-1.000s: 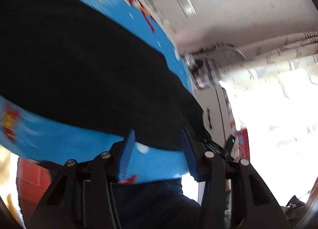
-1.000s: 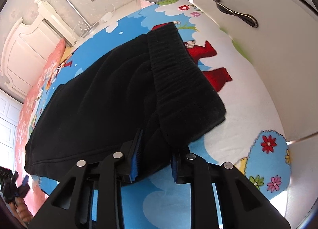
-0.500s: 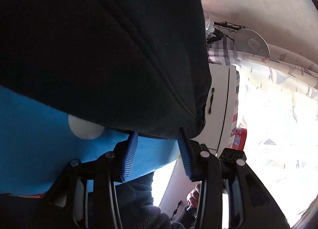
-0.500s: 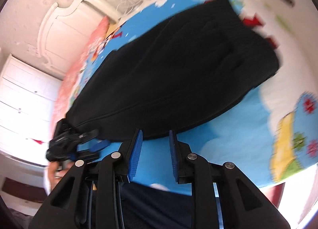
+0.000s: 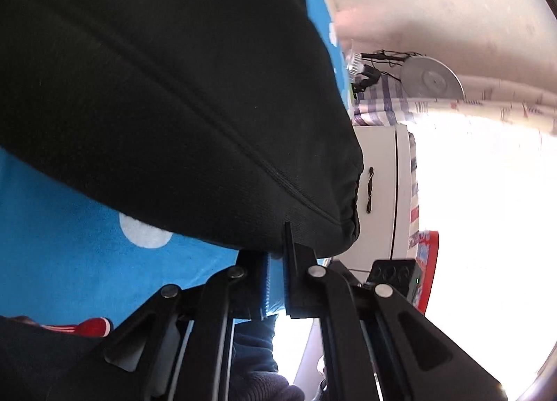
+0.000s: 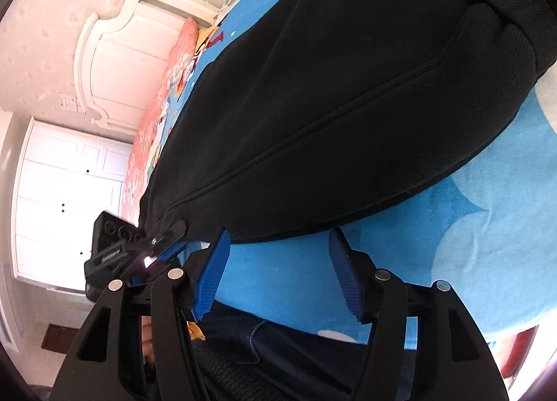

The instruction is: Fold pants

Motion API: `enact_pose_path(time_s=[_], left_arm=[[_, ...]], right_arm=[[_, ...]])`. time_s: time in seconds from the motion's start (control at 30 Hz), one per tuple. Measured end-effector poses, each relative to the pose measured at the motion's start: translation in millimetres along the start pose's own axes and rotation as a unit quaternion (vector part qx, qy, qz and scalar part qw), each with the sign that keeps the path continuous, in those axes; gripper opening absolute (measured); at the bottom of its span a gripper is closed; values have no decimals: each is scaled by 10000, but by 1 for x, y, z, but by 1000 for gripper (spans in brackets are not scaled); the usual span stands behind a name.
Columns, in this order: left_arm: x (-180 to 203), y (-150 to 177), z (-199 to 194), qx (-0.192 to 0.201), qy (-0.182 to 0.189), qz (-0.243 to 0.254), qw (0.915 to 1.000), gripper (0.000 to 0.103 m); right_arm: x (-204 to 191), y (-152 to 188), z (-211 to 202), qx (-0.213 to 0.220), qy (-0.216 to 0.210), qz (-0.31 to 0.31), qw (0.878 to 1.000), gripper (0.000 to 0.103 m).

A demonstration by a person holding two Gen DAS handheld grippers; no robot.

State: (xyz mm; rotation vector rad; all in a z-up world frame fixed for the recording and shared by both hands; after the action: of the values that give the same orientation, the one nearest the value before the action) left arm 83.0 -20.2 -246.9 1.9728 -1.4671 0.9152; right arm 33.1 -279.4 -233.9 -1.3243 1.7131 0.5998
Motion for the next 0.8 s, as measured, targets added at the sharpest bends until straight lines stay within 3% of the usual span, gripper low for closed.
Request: enact_pose_path(time_s=[0.23, 0.27, 0.3, 0.33, 0.4, 0.53, 0.6, 0.67, 0.77, 0.8], left_arm=[[-9, 6, 9, -146, -141, -114, 9997, 5], [-9, 7, 11, -150, -149, -106, 9997, 5], [-9, 6, 12, -147, -196, -77, 9997, 5], [-12, 6, 14, -155, -255, -73, 9995, 5], [-9, 8, 21, -194, -295, -99, 9993, 5], [-8, 8, 19, -192, -358, 25, 9992, 8], [3, 15, 17, -360, -319, 338, 9983, 15], [18, 23, 6, -411, -183, 758, 9961, 33], [53, 24, -17, -76, -147, 1766, 9841, 36], [66, 15, -27, 228, -154, 2045, 9785, 36]], right_arm=[[-5, -8, -4, 115, -253, 95, 9996, 57], [-6, -7, -3, 136, -260, 101, 9995, 50], [-3, -8, -1, 172, -210, 117, 9996, 31], [0, -8, 0, 189, -109, 145, 9997, 22], [10, -7, -1, 188, 2, 283, 9994, 14], [12, -1, -5, 159, 301, 224, 9992, 11], [12, 0, -3, 135, 394, 182, 9990, 11], [11, 1, -2, 102, 458, 154, 9988, 11], [9, 6, -2, -110, 563, 18, 9984, 11], [3, 8, -4, -288, 625, -138, 9975, 11]])
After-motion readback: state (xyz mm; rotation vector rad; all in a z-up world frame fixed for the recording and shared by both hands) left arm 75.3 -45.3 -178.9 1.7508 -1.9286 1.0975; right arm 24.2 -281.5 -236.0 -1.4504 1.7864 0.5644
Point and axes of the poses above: each gripper's, at about its wrist camera, not at the fingertips, and z roughly the way its jaws point, x to its right, y to its underside, the point moved 8 cm from there along z, roughly the way its jaws point, and after that the axes turned 12 degrees about -y, right-handed, at the moved point
